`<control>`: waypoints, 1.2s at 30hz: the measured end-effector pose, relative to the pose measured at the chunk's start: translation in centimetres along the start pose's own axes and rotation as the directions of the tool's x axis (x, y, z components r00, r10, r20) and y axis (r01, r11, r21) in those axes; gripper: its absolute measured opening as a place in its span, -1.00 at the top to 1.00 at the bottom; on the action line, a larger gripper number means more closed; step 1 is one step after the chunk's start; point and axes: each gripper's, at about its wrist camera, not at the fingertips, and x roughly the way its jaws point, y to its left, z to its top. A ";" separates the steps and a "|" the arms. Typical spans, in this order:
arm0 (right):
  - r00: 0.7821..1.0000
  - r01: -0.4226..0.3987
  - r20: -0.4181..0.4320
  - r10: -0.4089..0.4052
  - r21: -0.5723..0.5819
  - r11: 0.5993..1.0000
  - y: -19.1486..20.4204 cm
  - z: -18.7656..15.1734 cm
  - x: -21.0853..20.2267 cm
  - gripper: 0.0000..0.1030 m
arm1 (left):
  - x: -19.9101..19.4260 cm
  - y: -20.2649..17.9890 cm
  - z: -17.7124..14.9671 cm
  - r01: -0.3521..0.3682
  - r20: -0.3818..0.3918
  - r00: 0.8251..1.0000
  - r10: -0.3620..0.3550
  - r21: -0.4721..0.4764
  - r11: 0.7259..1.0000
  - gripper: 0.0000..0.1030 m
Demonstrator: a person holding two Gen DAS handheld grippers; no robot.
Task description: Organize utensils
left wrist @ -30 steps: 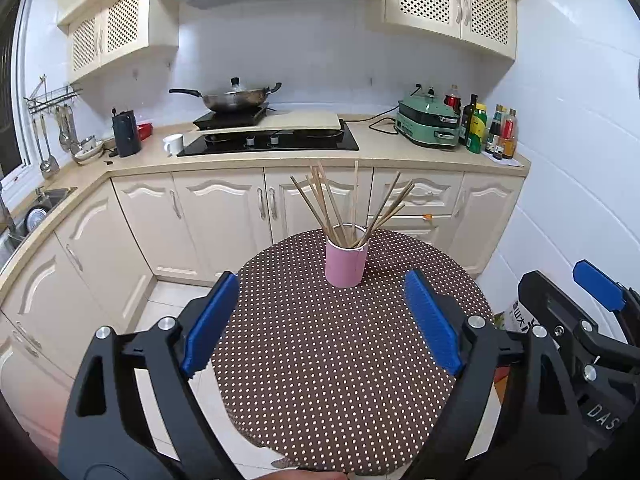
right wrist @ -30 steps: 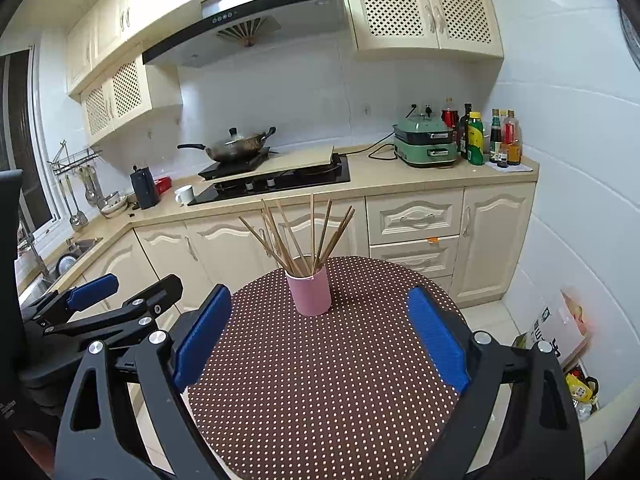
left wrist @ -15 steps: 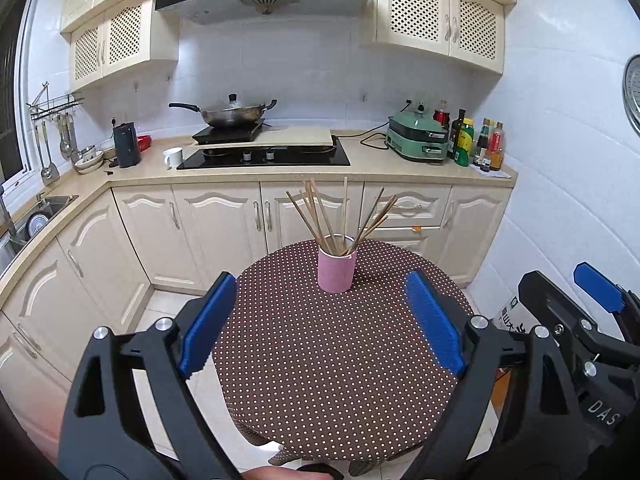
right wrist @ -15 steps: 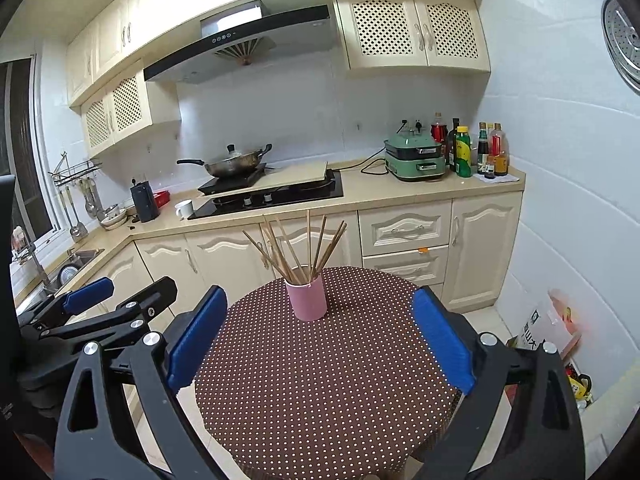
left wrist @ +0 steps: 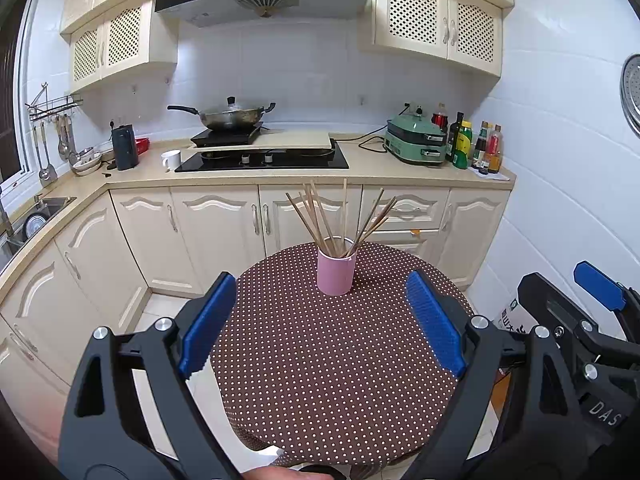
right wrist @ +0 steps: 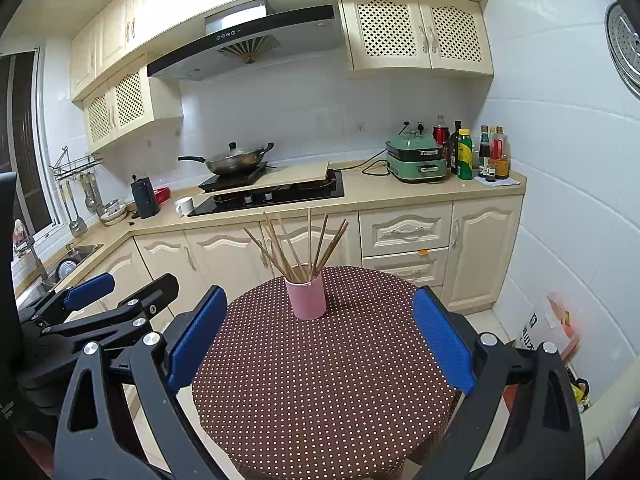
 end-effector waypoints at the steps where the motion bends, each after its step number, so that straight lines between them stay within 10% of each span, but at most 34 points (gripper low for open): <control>1: 1.000 0.000 -0.004 0.000 0.000 1.000 0.0 -0.1 0.1 -0.76 | 0.1 0.0 -0.1 -0.002 -0.004 1.000 0.002 0.000 1.000 -0.67; 36: 1.000 -0.008 -0.013 0.007 -0.011 1.000 0.0 -0.3 -0.5 -0.76 | -0.3 -0.1 0.0 0.001 -0.017 1.000 -0.001 0.000 1.000 -0.66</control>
